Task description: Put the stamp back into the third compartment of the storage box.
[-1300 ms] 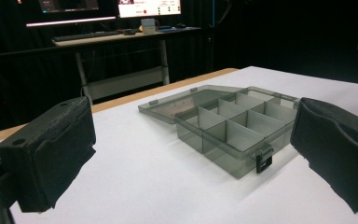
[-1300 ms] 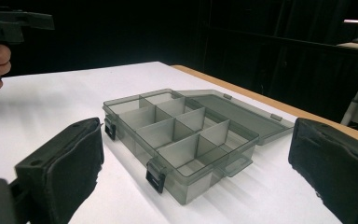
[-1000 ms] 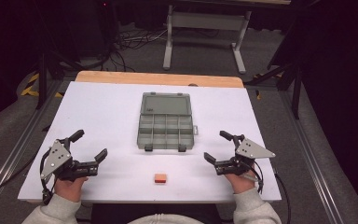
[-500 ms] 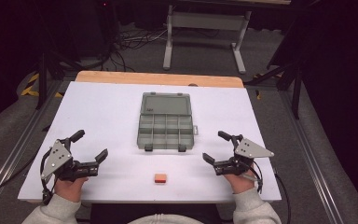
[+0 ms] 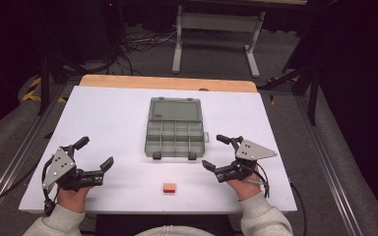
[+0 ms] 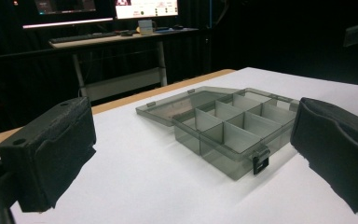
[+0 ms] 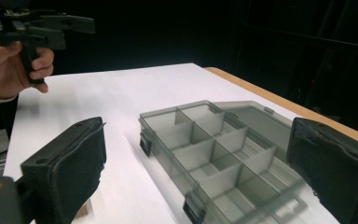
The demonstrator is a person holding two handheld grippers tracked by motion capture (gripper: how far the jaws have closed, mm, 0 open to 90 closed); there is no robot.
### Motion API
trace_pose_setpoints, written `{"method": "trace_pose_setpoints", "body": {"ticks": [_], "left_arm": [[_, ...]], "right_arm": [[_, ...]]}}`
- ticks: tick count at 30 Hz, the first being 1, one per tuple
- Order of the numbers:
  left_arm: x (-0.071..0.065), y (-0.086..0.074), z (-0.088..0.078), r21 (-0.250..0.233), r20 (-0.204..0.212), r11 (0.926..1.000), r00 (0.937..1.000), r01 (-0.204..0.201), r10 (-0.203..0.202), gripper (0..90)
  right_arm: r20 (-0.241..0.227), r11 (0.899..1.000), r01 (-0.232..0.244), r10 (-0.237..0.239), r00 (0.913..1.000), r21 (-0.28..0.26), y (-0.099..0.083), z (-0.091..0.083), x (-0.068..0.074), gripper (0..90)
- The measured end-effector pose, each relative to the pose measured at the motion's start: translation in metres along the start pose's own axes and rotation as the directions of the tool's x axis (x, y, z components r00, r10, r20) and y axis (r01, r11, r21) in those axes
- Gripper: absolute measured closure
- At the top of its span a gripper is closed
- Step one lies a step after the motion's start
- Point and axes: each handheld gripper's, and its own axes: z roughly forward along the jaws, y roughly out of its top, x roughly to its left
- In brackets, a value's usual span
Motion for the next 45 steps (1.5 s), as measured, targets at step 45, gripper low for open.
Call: {"method": "trace_pose_setpoints", "body": {"ticks": [45], "left_arm": [[0.000,-0.001,0.002,-0.001,0.011,1.0000,0.9999,-0.003,0.003,0.3]], "right_arm": [[-0.286,0.991,0.068,-0.032,0.9576,0.116,0.037,0.075,0.031,12.9]]}}
